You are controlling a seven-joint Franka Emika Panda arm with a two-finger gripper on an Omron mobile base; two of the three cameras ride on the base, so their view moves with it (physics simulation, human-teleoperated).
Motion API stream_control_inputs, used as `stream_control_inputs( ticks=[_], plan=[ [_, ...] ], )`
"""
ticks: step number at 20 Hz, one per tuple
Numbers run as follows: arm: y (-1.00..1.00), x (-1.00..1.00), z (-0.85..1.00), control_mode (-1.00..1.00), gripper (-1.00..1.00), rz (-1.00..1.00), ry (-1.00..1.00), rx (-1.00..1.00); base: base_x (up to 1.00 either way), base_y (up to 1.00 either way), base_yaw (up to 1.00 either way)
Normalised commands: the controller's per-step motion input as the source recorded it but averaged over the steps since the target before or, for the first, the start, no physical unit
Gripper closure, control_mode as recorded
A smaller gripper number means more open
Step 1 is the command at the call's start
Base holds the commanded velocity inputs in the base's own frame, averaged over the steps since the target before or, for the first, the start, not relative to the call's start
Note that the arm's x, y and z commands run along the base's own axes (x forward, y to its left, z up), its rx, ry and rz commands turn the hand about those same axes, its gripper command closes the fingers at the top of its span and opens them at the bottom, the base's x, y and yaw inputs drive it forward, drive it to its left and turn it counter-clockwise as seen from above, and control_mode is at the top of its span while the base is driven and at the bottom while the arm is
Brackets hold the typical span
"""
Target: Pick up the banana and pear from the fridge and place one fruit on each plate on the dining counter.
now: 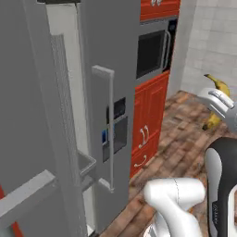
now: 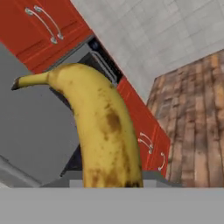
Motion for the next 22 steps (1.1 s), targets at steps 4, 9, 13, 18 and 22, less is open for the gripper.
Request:
stream_control_inputs(
  ticks=[4,9,13,18,22],
  plan=[
    [0.00,0.00,0.00,1.00,1.00,0.00,0.00,0.00,-0.01,-0.21,-0.81],
    [0.00,0.00,0.00,1.00,1.00,0.00,0.00,0.00,0.15,-0.20,-0.73],
    [0.00,0.00,0.00,1.00,1.00,0.00,0.00,0.00,0.51,-0.20,-0.62],
    [0.00,0.00,0.00,1.00,1.00,0.00,0.00,0.00,0.63,-0.29,-0.52],
    [0.00,0.00,0.00,1.00,1.00,0.00,0.00,0.00,0.46,-0.48,-0.50]
  ],
)
